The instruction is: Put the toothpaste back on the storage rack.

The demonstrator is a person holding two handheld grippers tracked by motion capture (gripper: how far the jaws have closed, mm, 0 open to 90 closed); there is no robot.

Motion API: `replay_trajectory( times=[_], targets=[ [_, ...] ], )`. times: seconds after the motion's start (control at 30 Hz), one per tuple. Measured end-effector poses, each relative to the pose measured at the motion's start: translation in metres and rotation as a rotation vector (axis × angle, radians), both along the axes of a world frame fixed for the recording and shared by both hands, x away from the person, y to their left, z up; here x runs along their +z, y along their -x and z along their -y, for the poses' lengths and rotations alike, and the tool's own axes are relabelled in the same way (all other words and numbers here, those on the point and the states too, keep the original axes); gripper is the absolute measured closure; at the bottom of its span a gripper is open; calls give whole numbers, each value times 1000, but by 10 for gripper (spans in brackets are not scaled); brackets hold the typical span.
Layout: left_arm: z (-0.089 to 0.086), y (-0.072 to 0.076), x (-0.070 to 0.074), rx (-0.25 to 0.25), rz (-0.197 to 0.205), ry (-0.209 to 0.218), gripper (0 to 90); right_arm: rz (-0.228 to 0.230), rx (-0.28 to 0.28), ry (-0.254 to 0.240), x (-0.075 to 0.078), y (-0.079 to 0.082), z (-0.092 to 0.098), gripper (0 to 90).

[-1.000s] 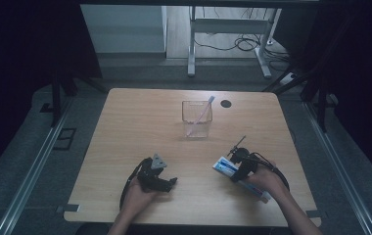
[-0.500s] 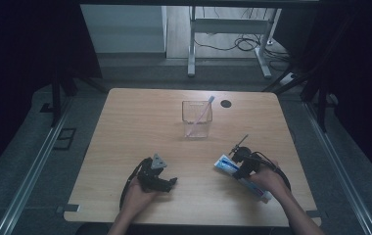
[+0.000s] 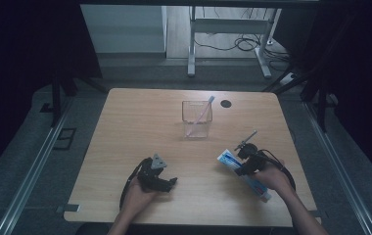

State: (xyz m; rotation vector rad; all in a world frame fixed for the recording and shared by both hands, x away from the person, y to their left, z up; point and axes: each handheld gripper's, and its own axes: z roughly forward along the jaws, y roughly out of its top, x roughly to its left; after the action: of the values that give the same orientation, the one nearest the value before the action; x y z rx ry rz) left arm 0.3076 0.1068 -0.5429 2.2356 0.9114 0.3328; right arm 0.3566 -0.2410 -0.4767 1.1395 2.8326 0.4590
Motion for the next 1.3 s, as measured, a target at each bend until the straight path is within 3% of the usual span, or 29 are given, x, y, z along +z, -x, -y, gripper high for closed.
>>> replay_trajectory(
  times=[0.83,1.3],
  targets=[
    [0,0,0,1,2,2,137,142,-54,-244,40,-2,19,720],
    [0,0,0,0,3,1,137,263,-68,-338,56,-6,16,718]
  ],
)
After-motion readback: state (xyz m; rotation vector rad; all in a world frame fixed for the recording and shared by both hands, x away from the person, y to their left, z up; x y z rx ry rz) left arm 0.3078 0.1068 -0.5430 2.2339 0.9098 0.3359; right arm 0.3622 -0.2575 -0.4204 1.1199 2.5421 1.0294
